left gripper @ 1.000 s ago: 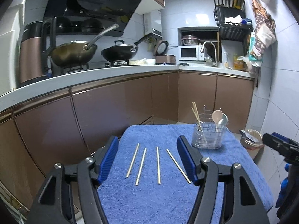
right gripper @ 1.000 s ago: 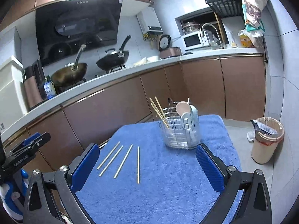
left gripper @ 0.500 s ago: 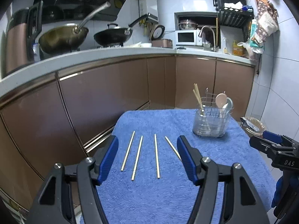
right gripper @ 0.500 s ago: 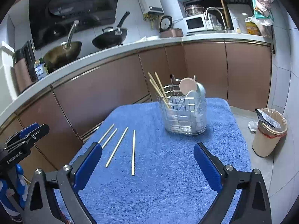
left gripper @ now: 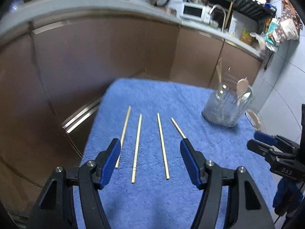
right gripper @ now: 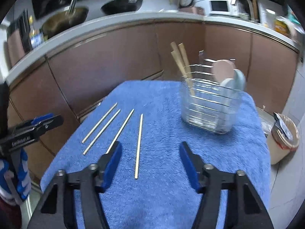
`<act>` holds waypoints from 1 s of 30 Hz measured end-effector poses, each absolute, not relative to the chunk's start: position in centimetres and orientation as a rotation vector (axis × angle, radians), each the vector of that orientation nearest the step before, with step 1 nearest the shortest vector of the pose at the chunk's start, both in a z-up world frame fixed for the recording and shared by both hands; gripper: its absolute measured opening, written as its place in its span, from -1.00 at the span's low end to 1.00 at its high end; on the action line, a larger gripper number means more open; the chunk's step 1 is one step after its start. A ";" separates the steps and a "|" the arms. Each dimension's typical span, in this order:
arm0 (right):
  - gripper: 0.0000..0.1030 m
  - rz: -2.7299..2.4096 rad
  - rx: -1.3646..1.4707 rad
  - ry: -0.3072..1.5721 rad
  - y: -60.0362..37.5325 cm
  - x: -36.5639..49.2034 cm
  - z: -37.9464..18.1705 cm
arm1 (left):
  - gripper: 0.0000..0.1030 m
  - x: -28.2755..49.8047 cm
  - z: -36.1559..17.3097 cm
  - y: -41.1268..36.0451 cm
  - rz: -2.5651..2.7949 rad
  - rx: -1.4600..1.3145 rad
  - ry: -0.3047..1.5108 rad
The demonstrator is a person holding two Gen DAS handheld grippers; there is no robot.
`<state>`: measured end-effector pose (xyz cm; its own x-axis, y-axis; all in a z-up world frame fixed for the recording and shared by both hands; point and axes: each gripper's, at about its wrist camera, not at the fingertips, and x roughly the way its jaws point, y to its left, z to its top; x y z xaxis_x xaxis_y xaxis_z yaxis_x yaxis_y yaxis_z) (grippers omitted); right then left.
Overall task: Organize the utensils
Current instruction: 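Move both open tools back over the remaining chopsticks on the towel, then grasp a chopstick with the left tool while the right tool grasps another chopstick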
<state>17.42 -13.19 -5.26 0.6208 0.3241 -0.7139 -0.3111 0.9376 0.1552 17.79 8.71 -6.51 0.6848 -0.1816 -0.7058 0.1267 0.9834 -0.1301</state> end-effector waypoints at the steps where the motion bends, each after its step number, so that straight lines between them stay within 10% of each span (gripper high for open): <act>1: -0.06 0.387 0.004 0.844 -12.5 18.4 -5.6 | 0.20 18.8 -7.0 8.9 -0.190 -0.067 0.823; 21: -0.32 0.502 -0.102 1.236 -5.6 34.6 -14.1 | -0.56 35.9 -17.0 7.9 -0.283 -0.039 1.248; 30: -0.75 0.456 -0.234 1.295 -3.4 35.4 -16.3 | -0.88 36.3 -18.1 6.9 -0.285 0.021 1.269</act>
<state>35.38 -3.44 -16.31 0.2004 0.1938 -0.9603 -0.4512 0.8884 0.0851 36.32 6.91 -18.08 0.2666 -0.1995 -0.9429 0.2230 0.9646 -0.1411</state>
